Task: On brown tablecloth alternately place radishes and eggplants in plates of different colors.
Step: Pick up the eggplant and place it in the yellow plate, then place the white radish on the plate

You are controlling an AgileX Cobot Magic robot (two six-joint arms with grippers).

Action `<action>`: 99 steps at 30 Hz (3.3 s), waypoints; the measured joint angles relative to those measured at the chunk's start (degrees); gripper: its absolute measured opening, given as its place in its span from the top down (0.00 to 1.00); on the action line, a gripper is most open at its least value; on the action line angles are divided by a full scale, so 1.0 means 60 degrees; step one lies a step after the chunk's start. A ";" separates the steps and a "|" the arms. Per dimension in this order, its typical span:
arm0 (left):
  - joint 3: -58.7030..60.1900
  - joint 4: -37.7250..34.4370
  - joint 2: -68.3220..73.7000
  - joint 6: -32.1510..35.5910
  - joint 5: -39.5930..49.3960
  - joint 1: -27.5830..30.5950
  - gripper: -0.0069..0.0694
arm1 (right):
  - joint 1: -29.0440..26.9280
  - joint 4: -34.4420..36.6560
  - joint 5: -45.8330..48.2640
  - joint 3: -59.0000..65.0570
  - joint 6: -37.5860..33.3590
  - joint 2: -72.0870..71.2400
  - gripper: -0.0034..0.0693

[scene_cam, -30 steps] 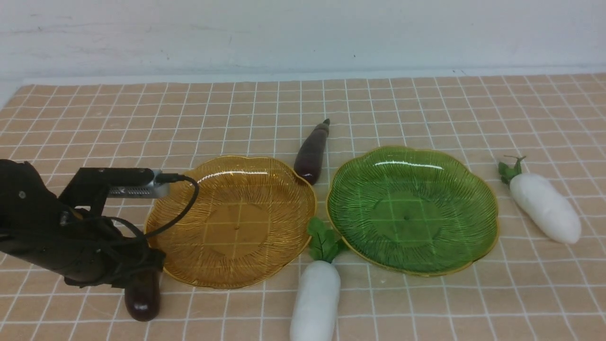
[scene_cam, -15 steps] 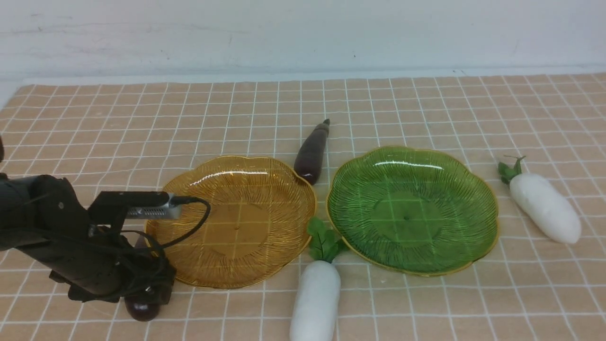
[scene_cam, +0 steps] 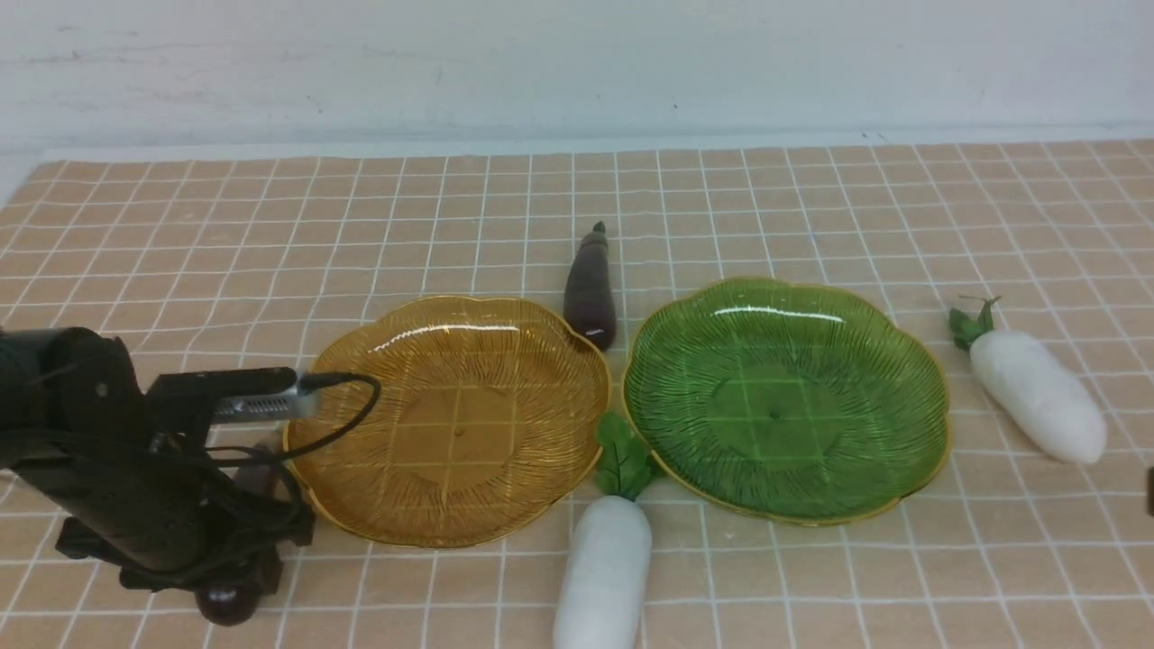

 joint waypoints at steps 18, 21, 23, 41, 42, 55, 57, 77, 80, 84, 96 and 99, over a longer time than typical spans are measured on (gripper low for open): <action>-0.1907 -0.0470 0.0435 0.1477 -0.1171 -0.1749 0.53 | 0.4134 -0.2122 -0.0558 -0.1886 0.3492 0.3491 0.96; -0.2309 -0.0523 0.1568 0.1503 -0.1182 -0.2132 0.53 | 0.5032 -0.3161 -0.0592 -0.2396 0.5005 0.4541 0.92; -0.2569 -0.0523 0.2184 0.1351 -0.1189 -0.2142 0.53 | 0.5636 -0.3753 -0.0613 -0.2769 0.5989 0.5465 0.85; -0.3402 -0.0450 0.3619 0.1081 -0.0972 -0.2142 0.19 | 0.7064 -0.3790 -0.1277 -0.5286 0.7309 0.9645 0.08; -0.3522 -0.0387 0.3619 0.1081 -0.0785 -0.2142 0.16 | 0.7077 -0.3790 -0.1254 -0.5368 0.7327 0.9775 0.06; -0.4456 -0.0303 0.3538 0.0909 0.0648 -0.2142 0.55 | 0.7124 -0.3478 -0.0885 -0.5872 0.7451 1.1153 0.13; -0.4456 -0.0281 0.3418 0.0858 0.0793 -0.2142 0.71 | 0.7124 -0.3560 -0.0400 -0.5931 0.7451 1.1153 0.29; -0.4456 -0.0616 0.1564 0.0909 0.1327 -0.2142 0.91 | 0.4602 -0.5926 0.1516 -0.7102 0.6555 0.8371 0.28; -0.4542 -0.0847 0.1645 0.1138 0.1291 -0.2142 0.91 | 0.3639 -0.5110 0.1534 -0.7377 0.5744 0.8758 0.28; -0.5516 -0.1069 0.2256 0.1357 0.1295 -0.2341 0.91 | 0.2927 -0.4174 0.1424 -0.7516 0.4648 0.9437 0.28; -1.0449 -0.1209 0.6157 0.1021 0.1997 -0.2921 0.77 | 0.2712 -0.4813 0.0754 -0.7868 0.4272 1.0123 0.08; -1.1597 -0.1200 0.7089 0.0909 0.1997 -0.2921 0.61 | 0.2702 -0.5374 0.1146 -0.8188 0.4244 1.0123 0.08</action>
